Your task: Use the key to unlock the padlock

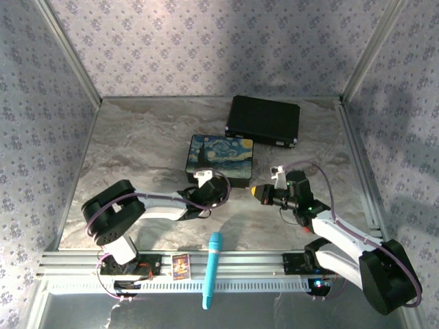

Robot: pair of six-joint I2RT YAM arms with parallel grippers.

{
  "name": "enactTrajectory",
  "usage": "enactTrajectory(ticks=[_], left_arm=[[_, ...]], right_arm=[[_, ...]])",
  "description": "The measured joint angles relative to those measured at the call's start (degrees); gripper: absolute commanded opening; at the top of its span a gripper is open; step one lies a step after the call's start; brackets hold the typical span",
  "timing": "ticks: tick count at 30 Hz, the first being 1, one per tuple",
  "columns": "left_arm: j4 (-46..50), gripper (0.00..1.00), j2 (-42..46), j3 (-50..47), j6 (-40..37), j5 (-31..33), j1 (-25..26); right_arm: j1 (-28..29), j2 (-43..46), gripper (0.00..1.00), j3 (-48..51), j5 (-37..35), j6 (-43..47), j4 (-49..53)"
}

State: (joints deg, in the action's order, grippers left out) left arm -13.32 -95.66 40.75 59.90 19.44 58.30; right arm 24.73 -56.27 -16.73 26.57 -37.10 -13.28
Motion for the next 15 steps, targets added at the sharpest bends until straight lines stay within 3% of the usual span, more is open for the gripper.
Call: enactTrajectory(ticks=[4, 7, 13, 15], left_arm=[[-2.05, 0.21, -0.85, 0.13, 0.94, 0.28, 0.35], [-2.75, 0.19, -1.03, 0.22, 1.18, 0.31, 0.61], [-2.8, 0.42, -3.63, 1.42, 1.66, 0.37, 0.59], [-2.32, 0.43, -4.31, 2.36, 1.79, 1.03, 1.07]], right_arm=[[0.33, -0.17, 0.0, 0.0, -0.37, 0.0, -0.42], [2.27, -2.34, 0.0, 0.0, -0.24, -0.07, -1.49], [3.41, -8.68, 0.0, 3.15, 0.13, -4.63, -9.75], [3.96, -9.33, 0.0, 4.11, -0.07, -5.49, -10.54]])
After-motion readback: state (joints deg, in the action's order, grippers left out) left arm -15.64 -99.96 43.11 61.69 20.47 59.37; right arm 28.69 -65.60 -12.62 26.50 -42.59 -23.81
